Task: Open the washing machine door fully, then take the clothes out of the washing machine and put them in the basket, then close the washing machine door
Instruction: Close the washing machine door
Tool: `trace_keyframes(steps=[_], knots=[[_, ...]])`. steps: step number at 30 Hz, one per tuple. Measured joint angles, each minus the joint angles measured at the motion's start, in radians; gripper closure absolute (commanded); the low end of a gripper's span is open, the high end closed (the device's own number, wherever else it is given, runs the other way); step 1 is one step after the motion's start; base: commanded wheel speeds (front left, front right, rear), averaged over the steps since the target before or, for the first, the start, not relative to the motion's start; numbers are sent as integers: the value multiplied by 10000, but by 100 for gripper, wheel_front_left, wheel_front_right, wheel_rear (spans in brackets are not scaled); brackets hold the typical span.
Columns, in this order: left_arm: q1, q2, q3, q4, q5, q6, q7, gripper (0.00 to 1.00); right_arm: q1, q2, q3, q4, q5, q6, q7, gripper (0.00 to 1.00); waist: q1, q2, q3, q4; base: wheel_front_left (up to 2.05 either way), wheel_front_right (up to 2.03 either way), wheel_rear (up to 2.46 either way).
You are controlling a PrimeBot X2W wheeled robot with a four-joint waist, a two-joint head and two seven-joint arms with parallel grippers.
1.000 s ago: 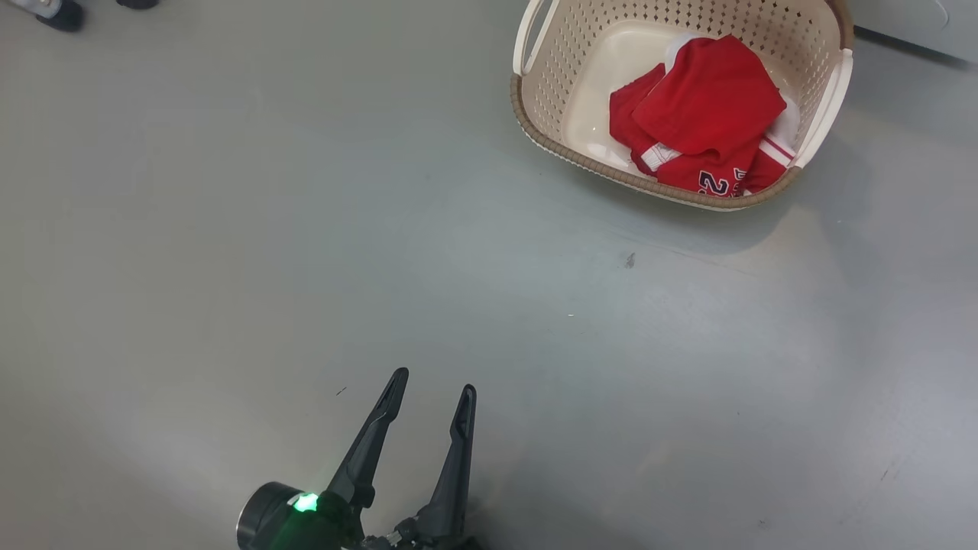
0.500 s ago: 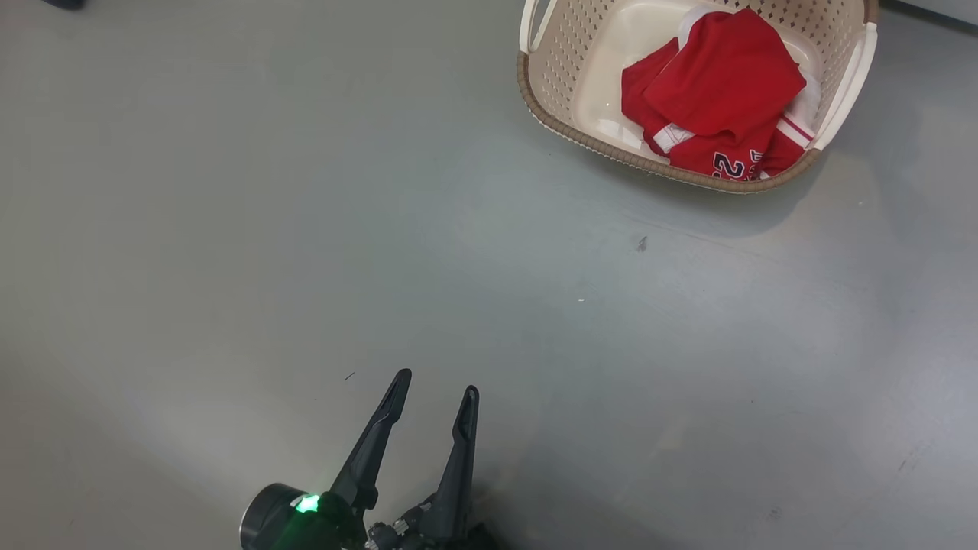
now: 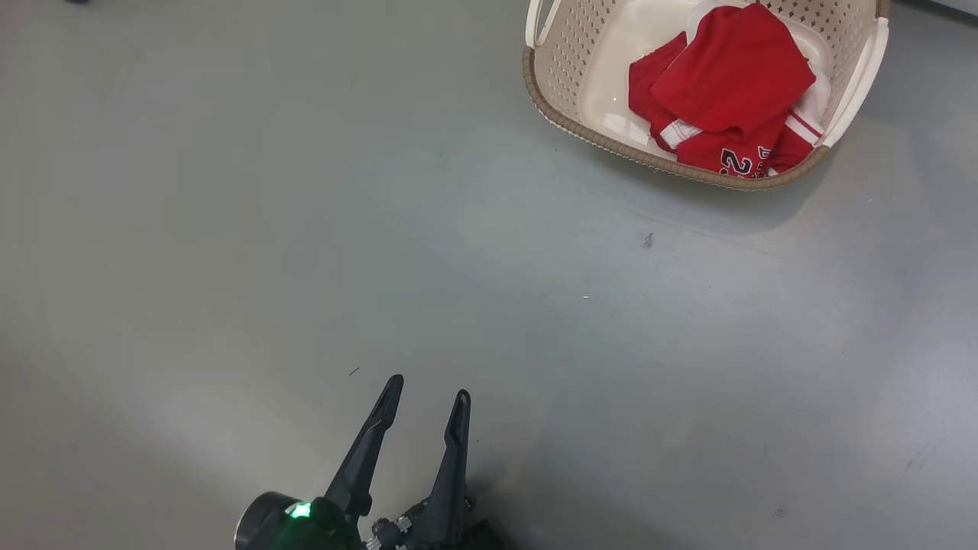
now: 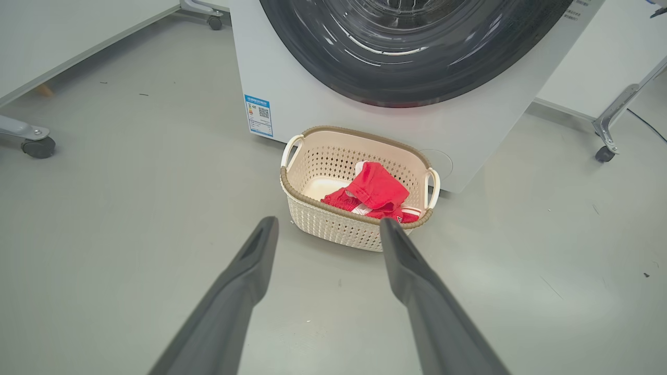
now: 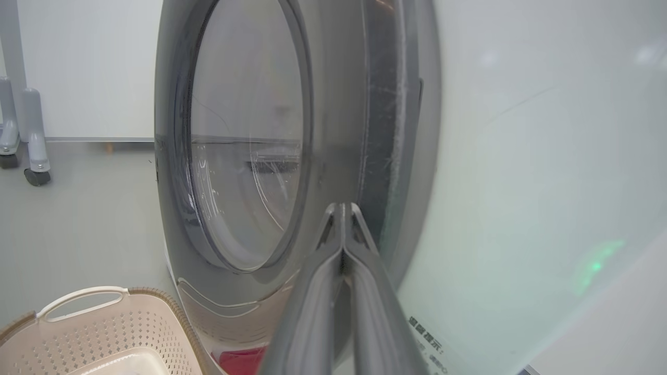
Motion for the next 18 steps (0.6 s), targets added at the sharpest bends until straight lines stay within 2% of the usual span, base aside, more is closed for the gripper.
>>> trace_keyframes(steps=[18], knots=[[96,0,8,-169,-107,2,0,0,-597,497,453,857,-86,109,307,100,-1,0,102,3,0,0,0]])
